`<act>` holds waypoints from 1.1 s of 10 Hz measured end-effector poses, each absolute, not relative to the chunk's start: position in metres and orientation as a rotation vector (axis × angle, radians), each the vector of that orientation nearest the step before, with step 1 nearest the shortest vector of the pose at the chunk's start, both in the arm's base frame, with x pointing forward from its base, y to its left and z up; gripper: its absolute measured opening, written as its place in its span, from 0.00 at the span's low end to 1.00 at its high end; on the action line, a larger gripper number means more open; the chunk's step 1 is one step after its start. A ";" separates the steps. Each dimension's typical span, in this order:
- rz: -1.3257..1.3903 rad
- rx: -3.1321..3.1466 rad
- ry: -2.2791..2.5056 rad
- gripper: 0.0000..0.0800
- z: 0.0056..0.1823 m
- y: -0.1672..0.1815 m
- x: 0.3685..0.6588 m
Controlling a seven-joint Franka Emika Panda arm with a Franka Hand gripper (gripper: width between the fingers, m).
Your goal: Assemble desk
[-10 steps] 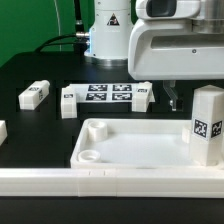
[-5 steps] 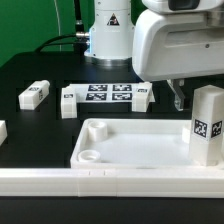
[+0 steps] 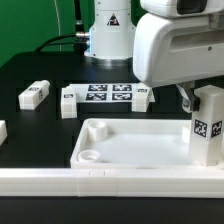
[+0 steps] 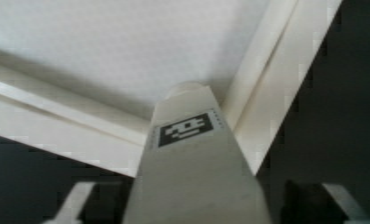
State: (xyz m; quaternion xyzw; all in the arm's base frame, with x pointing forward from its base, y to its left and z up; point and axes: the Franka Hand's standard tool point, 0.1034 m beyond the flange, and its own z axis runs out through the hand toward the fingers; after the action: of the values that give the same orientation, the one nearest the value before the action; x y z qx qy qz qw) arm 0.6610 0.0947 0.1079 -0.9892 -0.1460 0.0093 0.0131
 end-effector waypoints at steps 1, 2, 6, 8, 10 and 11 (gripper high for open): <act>0.029 -3.084 -0.440 0.36 0.108 0.095 0.661; 0.029 -3.084 -0.440 0.36 0.108 0.095 0.661; 0.040 -3.070 0.178 0.36 0.108 0.092 0.663; 0.051 -3.041 0.472 0.36 0.108 0.091 0.663; 0.054 -3.007 0.725 0.37 0.108 0.085 0.663; 0.059 -2.992 0.818 0.37 0.108 0.082 0.662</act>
Offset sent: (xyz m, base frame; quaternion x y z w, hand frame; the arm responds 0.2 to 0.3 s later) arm 0.0058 -0.0055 -0.0024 0.0532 -0.0082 0.1791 0.9824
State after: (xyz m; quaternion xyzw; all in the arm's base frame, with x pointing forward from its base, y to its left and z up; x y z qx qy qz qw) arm 0.6624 0.0815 0.1084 -0.9642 0.2637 0.0190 0.0195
